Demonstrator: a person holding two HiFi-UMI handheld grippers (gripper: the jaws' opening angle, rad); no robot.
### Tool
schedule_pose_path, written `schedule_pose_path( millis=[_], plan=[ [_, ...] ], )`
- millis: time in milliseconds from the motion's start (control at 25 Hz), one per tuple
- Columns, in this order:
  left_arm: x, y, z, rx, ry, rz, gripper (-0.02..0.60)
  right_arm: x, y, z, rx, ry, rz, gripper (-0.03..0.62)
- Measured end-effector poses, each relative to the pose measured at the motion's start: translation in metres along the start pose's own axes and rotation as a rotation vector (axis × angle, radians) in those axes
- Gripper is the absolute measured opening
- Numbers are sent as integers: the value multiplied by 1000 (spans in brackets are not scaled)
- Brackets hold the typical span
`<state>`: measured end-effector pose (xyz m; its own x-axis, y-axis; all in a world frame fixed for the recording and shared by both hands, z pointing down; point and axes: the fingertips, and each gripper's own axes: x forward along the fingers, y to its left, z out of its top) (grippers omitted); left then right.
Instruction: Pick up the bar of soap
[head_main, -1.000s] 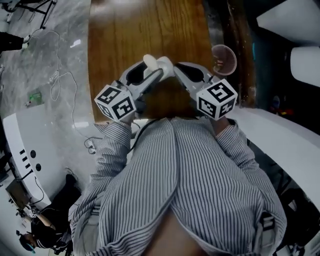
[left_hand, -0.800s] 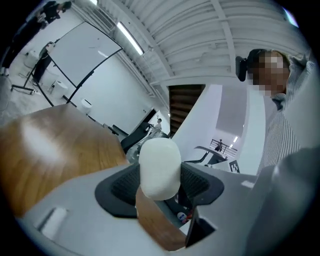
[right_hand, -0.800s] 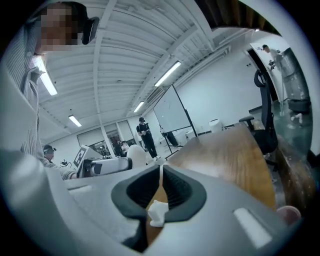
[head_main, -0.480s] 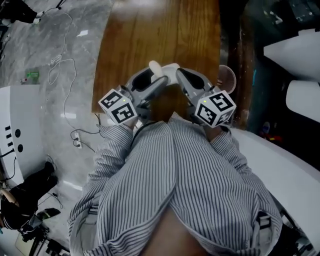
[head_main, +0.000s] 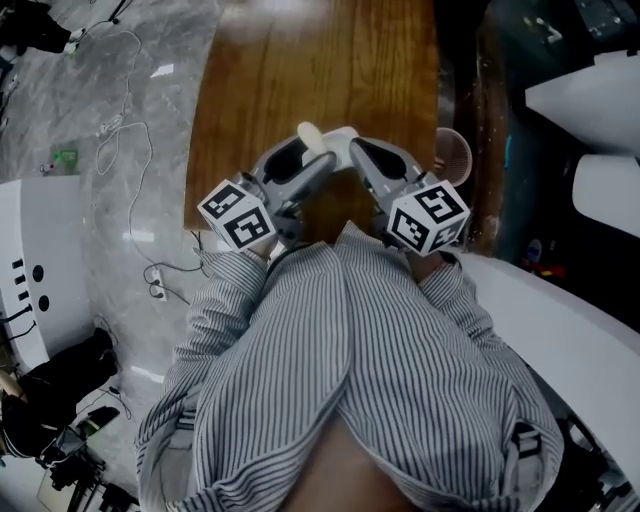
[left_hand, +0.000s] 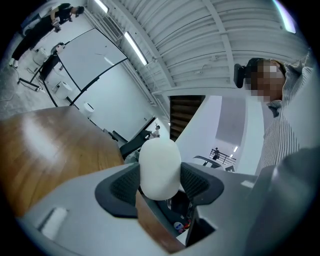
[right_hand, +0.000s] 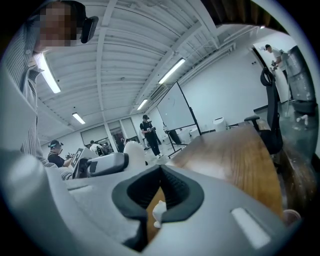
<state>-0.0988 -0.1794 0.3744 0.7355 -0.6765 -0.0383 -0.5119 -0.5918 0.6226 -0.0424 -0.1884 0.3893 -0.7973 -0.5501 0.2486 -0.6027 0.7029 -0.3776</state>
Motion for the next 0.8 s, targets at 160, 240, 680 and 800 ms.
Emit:
schedule_pose_path(
  millis=[160,240,680,800],
  plan=[
    [2,-1,1,1,13,-7,262,-1,-1,1,1,1,-8,2],
    [1,-2,1,-1,15,-9,262,-2,-2,0,6,0,-12,2],
    [-3,-3,2,21,2,2,262,-9,-7,-2,4,-4,-26,2],
    [-4,-2,1,20,0,6,262,-10,-7,-1,2,-4,-23,2]
  ],
)
